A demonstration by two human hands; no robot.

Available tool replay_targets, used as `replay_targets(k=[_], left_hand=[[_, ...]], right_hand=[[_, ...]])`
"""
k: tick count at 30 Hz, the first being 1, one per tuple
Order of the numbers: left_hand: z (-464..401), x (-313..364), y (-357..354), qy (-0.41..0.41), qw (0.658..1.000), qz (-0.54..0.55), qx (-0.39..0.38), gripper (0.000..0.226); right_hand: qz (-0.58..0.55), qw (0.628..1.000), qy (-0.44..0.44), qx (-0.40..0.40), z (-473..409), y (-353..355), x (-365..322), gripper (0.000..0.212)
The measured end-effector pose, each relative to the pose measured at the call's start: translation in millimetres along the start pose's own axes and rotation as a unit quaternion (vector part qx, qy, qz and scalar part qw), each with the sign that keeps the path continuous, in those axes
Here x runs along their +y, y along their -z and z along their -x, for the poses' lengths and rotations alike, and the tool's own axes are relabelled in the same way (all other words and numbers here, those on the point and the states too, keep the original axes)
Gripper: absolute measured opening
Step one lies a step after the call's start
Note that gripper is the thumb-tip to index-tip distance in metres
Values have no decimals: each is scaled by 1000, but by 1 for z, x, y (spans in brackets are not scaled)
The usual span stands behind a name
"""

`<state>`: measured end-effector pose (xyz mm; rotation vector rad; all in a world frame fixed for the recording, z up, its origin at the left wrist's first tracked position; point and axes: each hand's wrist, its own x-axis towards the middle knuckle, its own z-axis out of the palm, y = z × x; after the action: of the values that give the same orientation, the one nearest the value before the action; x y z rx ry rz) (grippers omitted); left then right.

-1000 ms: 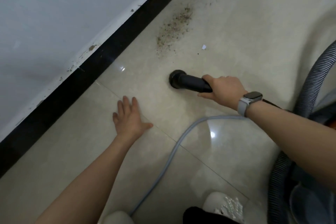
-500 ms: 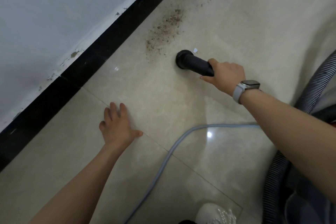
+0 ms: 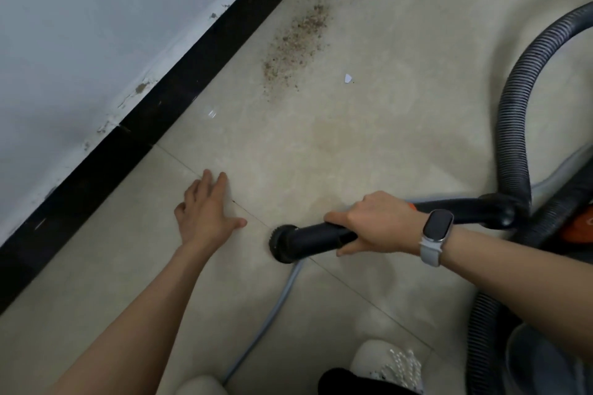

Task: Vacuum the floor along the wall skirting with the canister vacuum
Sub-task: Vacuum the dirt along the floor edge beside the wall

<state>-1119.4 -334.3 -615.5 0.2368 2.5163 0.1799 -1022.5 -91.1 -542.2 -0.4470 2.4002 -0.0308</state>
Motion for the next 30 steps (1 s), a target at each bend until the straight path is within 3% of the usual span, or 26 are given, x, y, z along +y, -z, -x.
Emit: replay_targets(k=[2,6,10,14,18,21,25,30], left_hand=[[0,3,0,7,1000,11,-2,96],[0,7,1,12,1000,10,-12,95],[0,12,2,17,999,38,-2,90],[-8,28,6,-12,999,31,7,99],[-29,46,8,-45,997,-49,-38,113],[-45,54,12,-25,993,-76,-83,128],[-55,61,17,-7,989,-79,-121,140],[-57,59,23,-12,988,-81,-131,142]], right_hand=[[-8,1000,-18,-1,4,0,13,52],[-32,991,-107,70,-8,7,39,46],[-75,961,-228,136,-16,17,80,48],[-106,924,-322,178,-27,30,120,46],[-125,908,-360,173,-39,38,151,43],[-142,896,-382,174,-42,44,176,43],[-172,900,-367,160,-48,55,186,44],[-72,973,-178,130,-56,54,121,46]])
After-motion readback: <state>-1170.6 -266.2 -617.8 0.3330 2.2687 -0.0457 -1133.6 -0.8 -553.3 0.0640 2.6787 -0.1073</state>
